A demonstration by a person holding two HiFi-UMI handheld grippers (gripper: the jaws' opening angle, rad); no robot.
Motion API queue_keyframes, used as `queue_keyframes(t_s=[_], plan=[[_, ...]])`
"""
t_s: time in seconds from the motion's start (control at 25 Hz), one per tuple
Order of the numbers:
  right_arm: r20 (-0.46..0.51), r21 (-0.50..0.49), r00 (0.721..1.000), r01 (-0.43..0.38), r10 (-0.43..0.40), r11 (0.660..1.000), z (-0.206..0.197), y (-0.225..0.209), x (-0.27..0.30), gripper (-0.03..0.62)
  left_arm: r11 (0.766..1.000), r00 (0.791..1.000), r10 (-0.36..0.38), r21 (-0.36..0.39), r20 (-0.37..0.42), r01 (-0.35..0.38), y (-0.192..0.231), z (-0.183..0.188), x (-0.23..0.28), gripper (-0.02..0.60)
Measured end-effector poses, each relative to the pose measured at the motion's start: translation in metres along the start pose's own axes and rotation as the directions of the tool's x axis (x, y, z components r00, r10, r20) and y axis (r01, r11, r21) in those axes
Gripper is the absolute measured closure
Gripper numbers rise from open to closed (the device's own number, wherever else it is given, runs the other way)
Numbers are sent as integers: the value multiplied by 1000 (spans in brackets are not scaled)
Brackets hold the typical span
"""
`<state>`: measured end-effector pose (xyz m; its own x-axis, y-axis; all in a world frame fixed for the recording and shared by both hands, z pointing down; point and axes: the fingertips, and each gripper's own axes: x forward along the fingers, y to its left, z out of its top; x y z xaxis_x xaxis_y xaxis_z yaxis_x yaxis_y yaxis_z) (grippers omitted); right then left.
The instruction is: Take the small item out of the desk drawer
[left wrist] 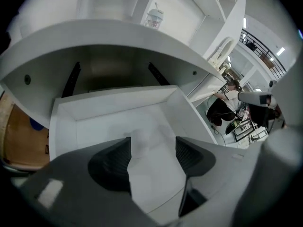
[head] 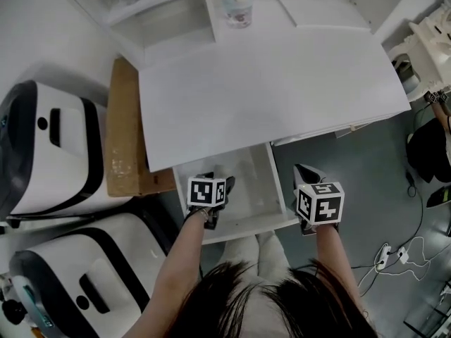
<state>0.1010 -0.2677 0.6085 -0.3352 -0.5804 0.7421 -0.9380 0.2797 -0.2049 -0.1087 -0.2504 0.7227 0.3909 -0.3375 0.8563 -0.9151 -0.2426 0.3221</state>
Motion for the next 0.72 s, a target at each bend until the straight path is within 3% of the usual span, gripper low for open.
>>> queue_keyframes(t_s=[0.4,0.72], plan=[[65,-25,997,38,-37,999,15,-20,0,592,997,998,54,54,-37,-52,18,-4,39,270],[96,-49,995,39,-35,998,22,-25,4,592,995,993,89,56,-73,-85,33,-18,60,273]])
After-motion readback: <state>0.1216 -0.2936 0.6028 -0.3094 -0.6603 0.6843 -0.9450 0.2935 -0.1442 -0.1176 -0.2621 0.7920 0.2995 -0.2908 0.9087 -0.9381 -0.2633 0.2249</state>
